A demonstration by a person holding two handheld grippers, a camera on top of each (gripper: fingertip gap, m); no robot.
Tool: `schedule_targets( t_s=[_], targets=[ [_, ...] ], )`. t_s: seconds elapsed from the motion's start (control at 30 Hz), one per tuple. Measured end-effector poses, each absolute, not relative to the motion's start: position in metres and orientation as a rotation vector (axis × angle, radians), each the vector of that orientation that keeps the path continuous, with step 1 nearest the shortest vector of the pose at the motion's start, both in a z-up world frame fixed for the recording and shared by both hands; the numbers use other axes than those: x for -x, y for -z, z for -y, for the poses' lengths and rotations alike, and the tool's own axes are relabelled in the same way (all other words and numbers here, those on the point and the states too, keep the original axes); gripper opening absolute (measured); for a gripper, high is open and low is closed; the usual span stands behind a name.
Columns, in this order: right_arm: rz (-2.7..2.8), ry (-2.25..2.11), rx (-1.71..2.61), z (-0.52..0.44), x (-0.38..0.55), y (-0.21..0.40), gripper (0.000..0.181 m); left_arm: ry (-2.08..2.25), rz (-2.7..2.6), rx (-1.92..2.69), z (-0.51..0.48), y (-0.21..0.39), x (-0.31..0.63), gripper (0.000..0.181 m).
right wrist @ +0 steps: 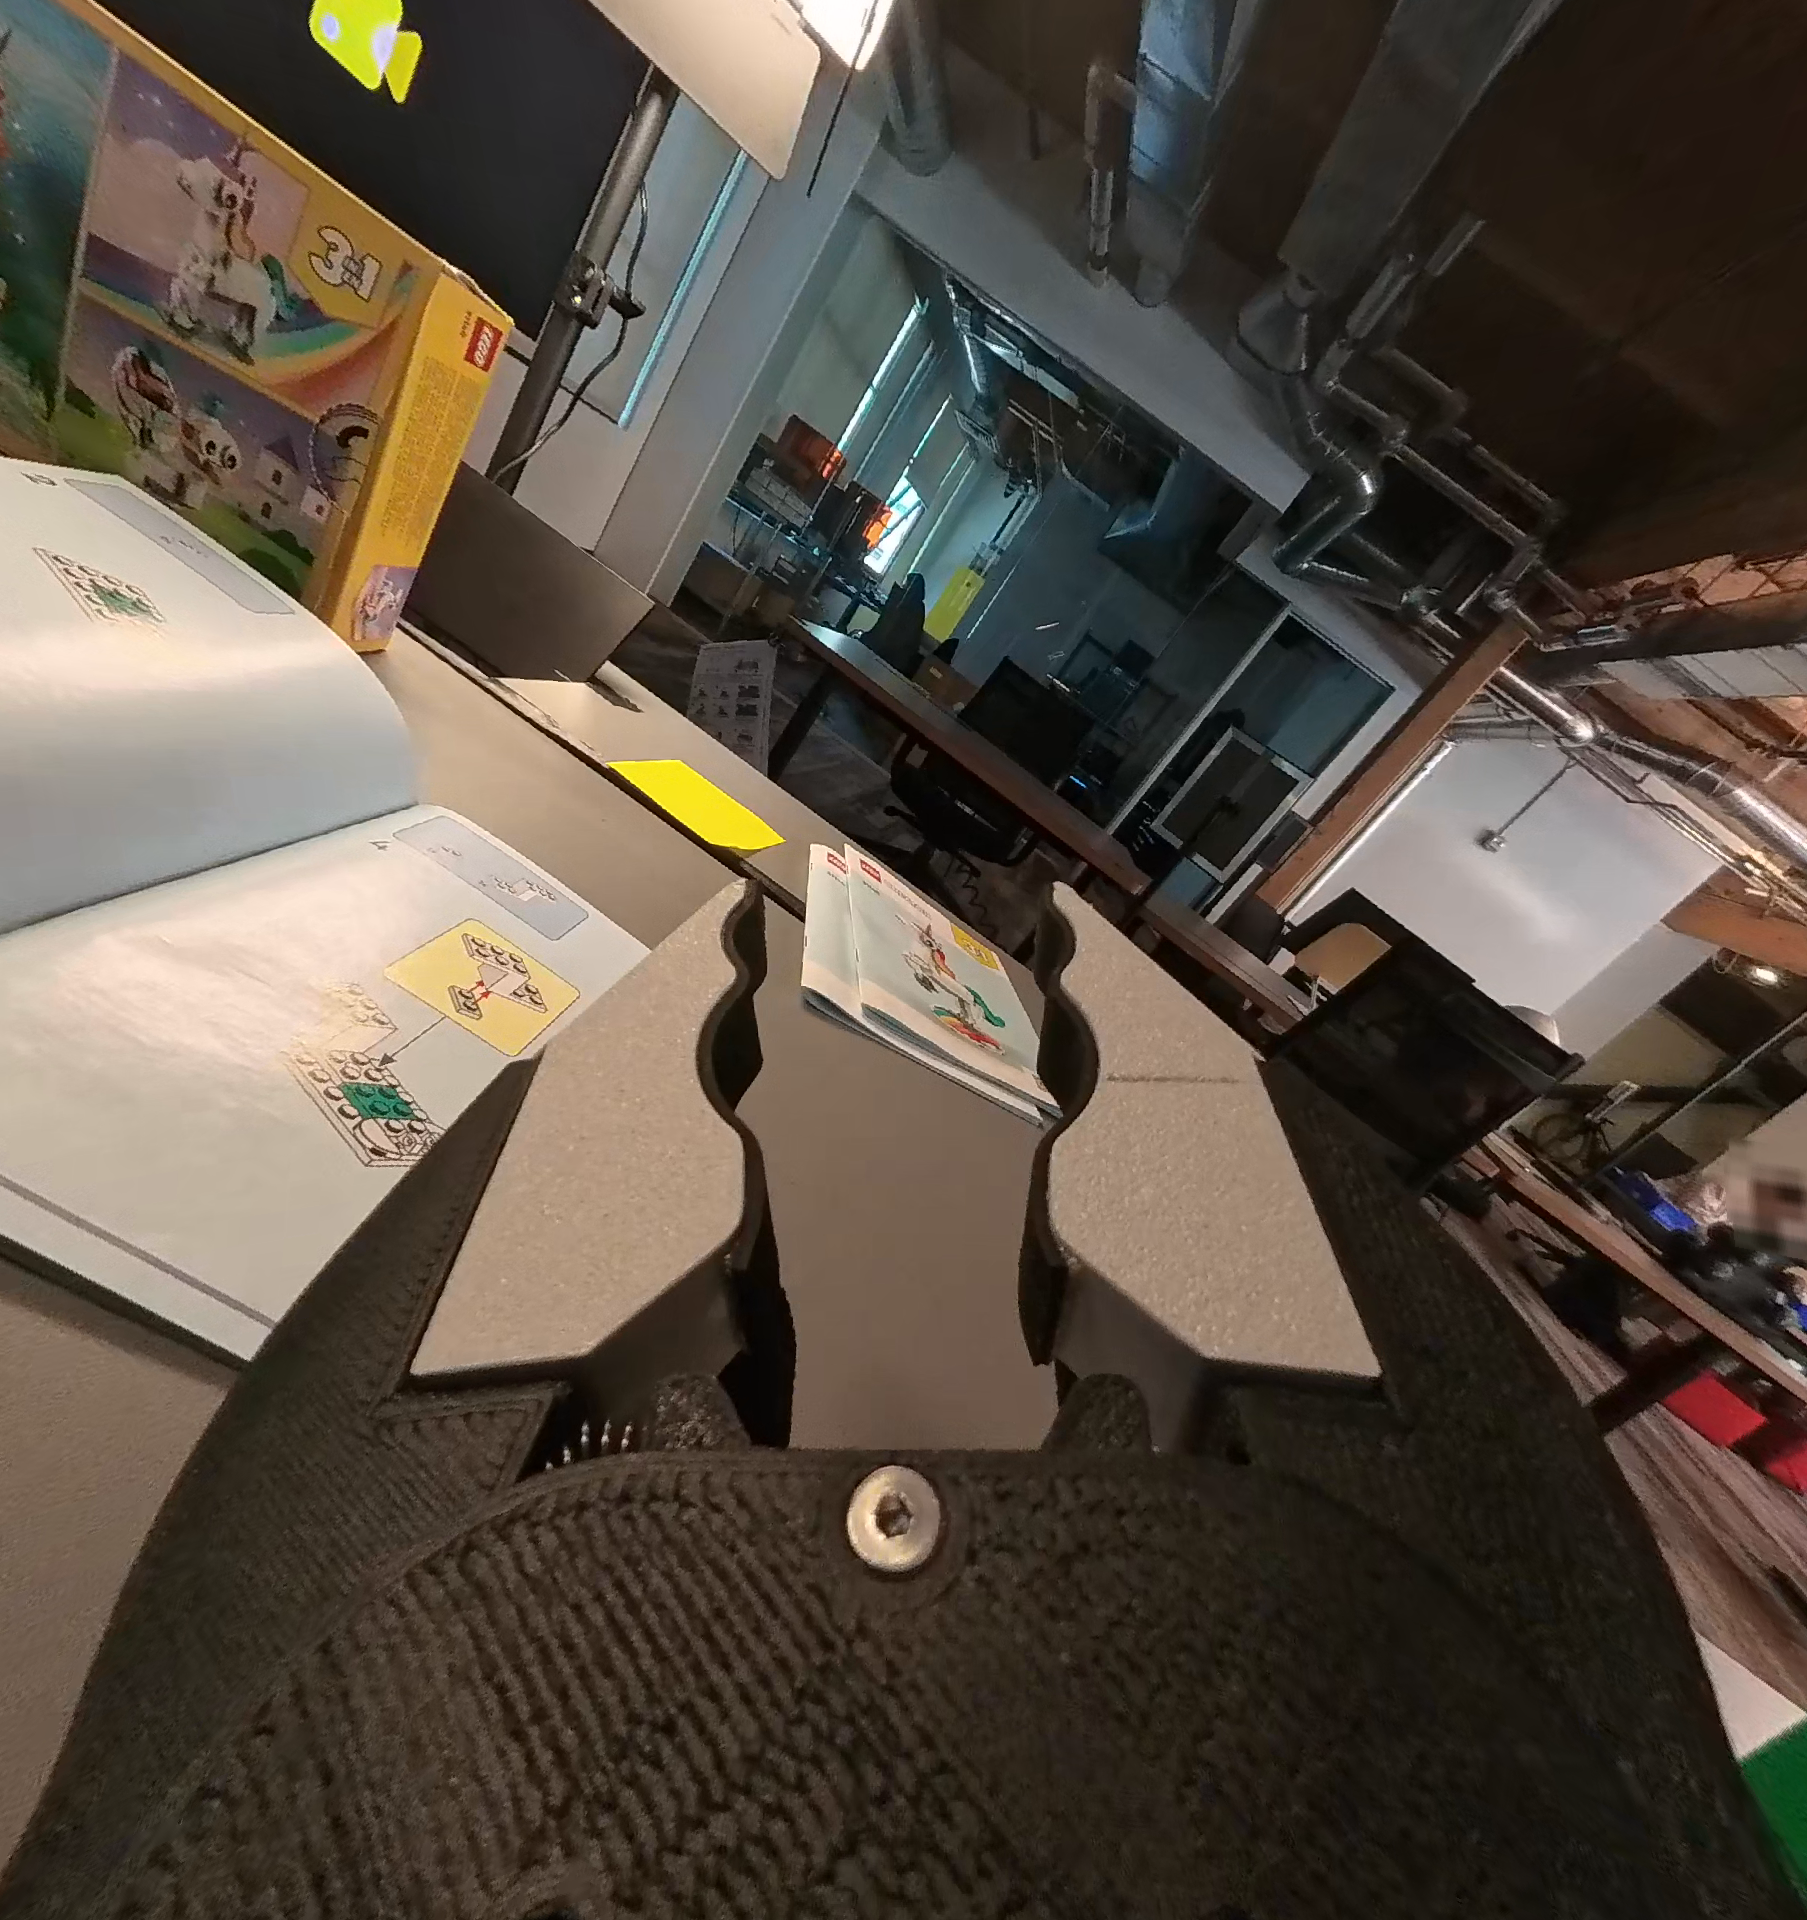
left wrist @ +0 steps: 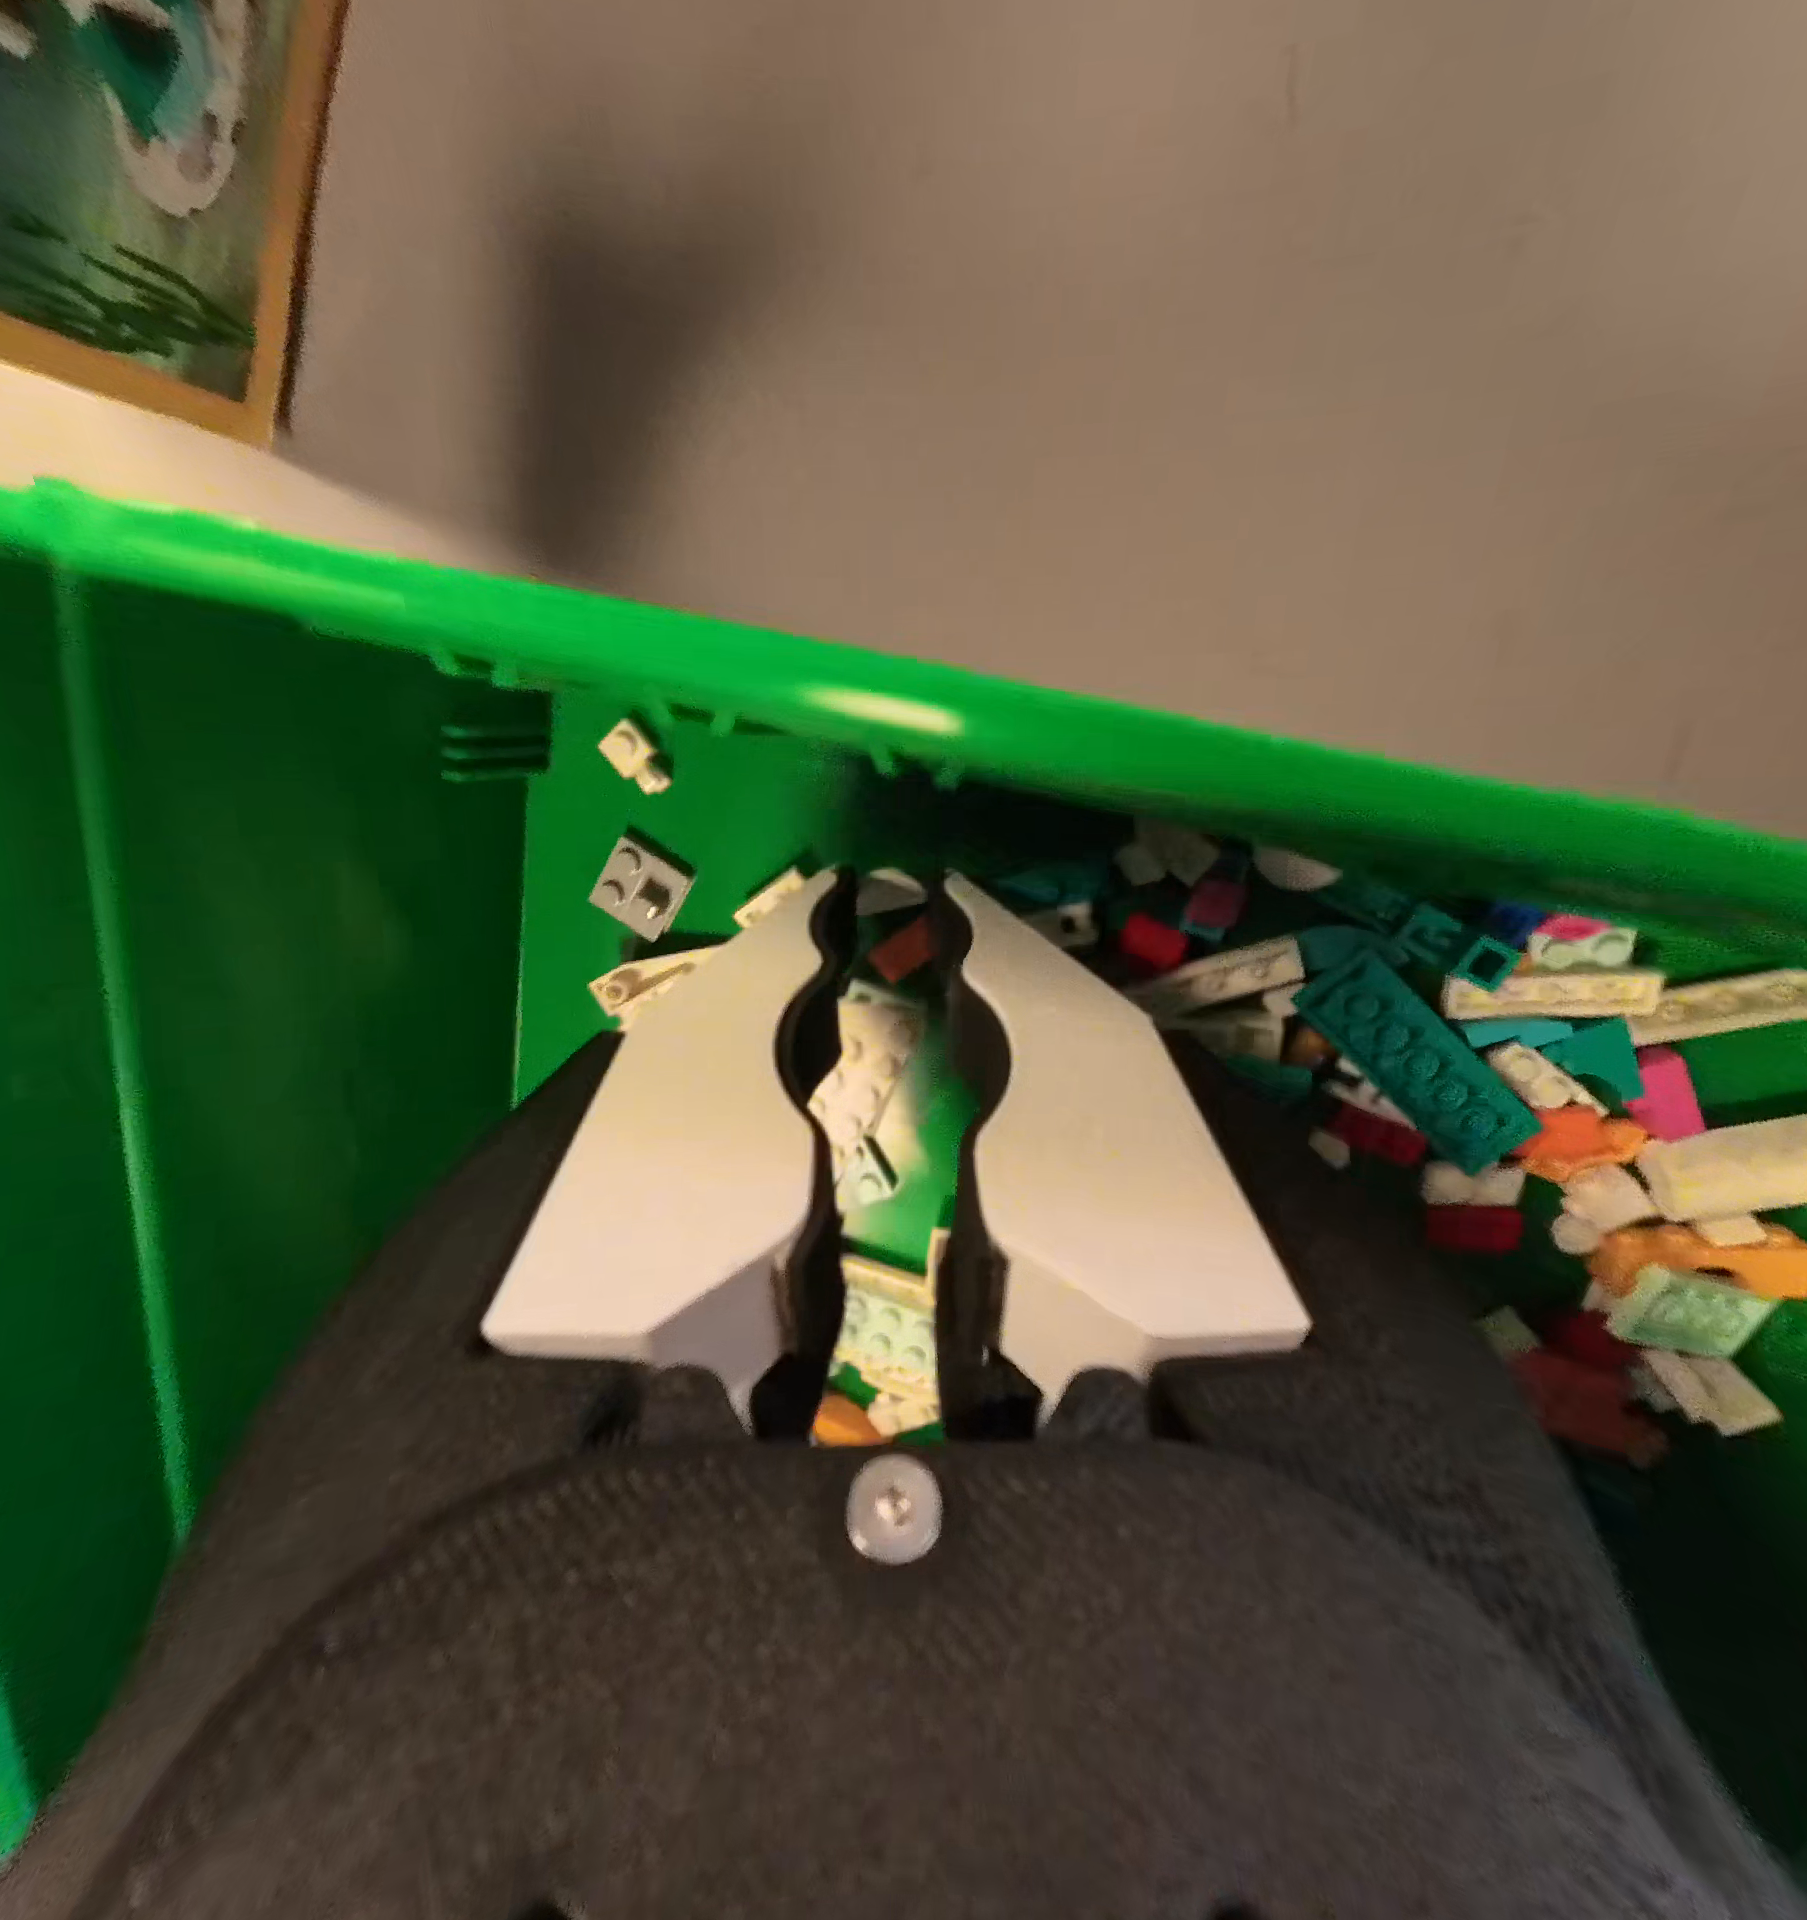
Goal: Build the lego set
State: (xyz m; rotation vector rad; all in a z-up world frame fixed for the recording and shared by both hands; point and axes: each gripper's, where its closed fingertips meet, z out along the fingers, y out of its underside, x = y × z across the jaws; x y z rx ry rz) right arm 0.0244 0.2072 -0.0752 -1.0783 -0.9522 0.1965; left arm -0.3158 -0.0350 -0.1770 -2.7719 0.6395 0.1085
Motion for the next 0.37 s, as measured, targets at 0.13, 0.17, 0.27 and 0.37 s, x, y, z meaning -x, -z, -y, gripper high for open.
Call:
schedule_targets(
  t_s=[0.13, 0.17, 0.27, 0.37],
  targets=[
    [0.923, -0.215, 1.066, -0.206, -0.027, 0.070, 0.050, -0.102, -0.659, 2.575, 0.040, 0.139, 0.305, 0.013],
    [0.911, -0.226, 1.062, -0.206, -0.029, 0.068, 0.050, -0.090, -0.666, 2.506, 0.043, 0.123, 0.296, 0.013],
    [0.878, -0.270, 1.053, -0.205, -0.032, 0.063, 0.050, -0.093, -0.739, 2.294, 0.056, 0.075, 0.255, 0.012],
    [0.854, -0.308, 1.033, -0.201, -0.034, 0.057, 0.050, -0.160, -0.833, 2.155, 0.070, 0.043, 0.208, 0.012]
  ],
)
